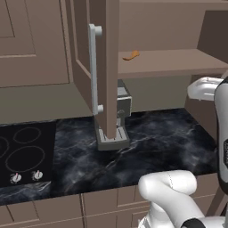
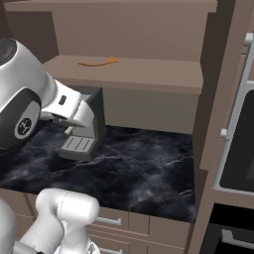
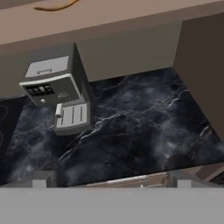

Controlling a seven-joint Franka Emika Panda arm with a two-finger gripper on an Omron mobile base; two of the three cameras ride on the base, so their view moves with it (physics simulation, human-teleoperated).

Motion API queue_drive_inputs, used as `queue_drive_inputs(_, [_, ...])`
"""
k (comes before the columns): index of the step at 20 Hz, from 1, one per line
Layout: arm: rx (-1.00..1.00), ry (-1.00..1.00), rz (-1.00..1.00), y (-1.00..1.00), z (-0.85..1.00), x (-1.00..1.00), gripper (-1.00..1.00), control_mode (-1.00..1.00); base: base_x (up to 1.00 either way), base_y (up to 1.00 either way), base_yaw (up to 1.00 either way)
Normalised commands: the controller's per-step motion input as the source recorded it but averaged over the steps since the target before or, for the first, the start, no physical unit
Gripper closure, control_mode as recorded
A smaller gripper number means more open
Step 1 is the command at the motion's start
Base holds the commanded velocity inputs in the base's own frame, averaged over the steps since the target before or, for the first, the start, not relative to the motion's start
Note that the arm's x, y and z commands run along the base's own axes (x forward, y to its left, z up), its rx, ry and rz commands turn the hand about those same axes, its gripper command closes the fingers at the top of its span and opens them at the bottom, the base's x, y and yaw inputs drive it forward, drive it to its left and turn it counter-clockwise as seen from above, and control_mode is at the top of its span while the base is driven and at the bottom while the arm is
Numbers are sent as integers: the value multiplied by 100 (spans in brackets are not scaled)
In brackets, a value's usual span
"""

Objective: Organize the utensils by type. Pick up the wooden spoons from the counter and place them in the open cabinet. Then pick up the metallic utensils from the counter and place them in the open drawer.

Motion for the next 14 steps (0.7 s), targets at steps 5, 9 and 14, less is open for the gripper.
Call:
queue_drive_inputs(5, [0,15,-1,1,-26,-7,-100,-100,0,0,0])
queue_drive_inputs(9, [0,5,0,7,-34,-13,-100,-100,0,0,0])
queue_drive_inputs(14, [0,0,0,10,-30,-23,-100,-100,0,0,0])
